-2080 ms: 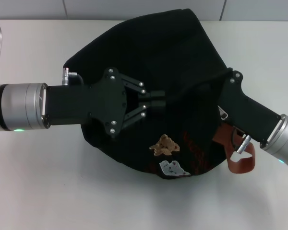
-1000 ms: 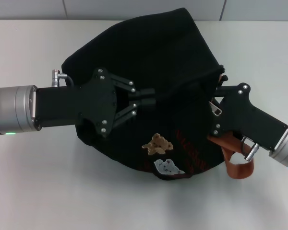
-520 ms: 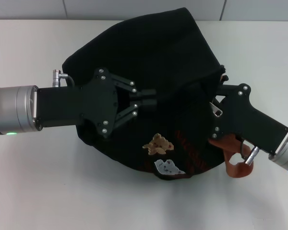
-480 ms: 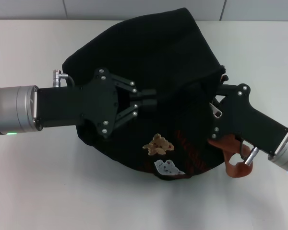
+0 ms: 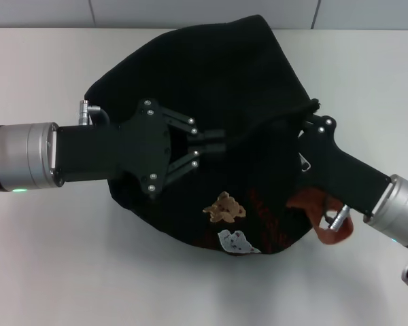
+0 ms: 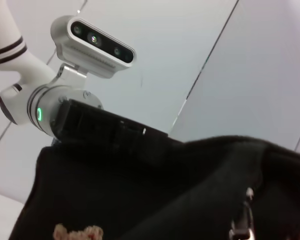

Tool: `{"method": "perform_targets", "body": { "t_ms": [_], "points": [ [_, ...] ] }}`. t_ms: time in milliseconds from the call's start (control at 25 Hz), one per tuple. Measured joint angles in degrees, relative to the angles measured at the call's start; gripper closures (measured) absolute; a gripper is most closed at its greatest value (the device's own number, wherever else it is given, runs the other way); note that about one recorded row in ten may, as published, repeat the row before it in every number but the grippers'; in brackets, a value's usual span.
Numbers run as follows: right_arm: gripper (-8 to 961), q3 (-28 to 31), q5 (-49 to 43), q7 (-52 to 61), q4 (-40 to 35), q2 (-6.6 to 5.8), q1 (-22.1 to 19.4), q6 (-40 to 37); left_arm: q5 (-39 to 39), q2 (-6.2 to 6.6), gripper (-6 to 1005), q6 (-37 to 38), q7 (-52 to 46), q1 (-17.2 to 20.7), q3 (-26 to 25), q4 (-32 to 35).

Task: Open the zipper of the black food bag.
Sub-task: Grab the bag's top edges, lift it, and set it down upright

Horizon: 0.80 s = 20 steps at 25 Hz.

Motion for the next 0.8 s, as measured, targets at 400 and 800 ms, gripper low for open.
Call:
{"method": "perform_targets", "body": {
  "t_ms": [400,800],
  "points": [
    [487,3.9,0.4,0.0,1.8,0.11,1.7,0.3,-0.1,-0.07,926,0.0,0.0,-0.2,0.6,0.0],
    [492,6.0,0.5,0.0,2.0,0.10,0.8,-0.4,-0.1,0.02,926,0.0,0.0,0.1,0.6,0.0]
  ]
}}
